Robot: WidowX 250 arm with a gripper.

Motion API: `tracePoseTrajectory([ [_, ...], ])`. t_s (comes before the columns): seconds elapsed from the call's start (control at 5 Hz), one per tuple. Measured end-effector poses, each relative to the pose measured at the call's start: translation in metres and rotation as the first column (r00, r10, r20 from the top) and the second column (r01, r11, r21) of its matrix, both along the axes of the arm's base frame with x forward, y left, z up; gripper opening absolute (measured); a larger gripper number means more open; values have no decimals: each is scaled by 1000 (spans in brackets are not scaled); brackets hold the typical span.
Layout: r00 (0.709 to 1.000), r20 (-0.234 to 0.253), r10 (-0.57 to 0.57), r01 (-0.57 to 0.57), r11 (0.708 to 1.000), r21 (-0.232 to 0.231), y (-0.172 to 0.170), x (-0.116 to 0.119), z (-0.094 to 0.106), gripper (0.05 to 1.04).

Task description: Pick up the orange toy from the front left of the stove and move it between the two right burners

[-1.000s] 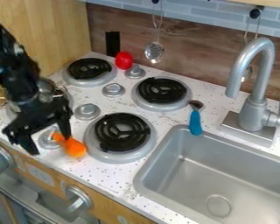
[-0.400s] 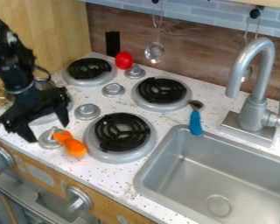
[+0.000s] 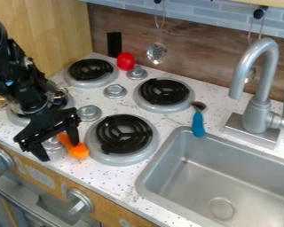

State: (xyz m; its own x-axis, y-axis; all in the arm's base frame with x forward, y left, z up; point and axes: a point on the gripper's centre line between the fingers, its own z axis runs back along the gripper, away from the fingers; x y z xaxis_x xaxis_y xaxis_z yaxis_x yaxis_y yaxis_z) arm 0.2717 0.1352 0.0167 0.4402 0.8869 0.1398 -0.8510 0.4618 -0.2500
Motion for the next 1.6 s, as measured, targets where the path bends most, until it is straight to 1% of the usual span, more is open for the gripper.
tracePoseTrajectory([
  [0.2, 998, 52, -28, 31, 999, -40, -6, 6, -2, 701],
  [0.4, 996, 86, -35, 39, 998, -45, -15, 4, -1, 439],
  [0.6, 995, 90, -32, 37, 998, -49, -20, -2, 2, 202],
  [0.8, 996, 79, -46, 51, 996, -70, -29, -7, -2, 79],
  [1.0, 993, 92, -70, 74, 996, -45, -35, -7, 5, 67],
  [1.2, 992, 112, -63, 72, 995, -69, -36, -9, 17, 89],
  [1.4, 982, 173, -73, 85, 995, -61, -34, -8, 39, 247],
  [1.6, 971, 230, -59, 89, 988, -122, -30, -9, 44, 534],
])
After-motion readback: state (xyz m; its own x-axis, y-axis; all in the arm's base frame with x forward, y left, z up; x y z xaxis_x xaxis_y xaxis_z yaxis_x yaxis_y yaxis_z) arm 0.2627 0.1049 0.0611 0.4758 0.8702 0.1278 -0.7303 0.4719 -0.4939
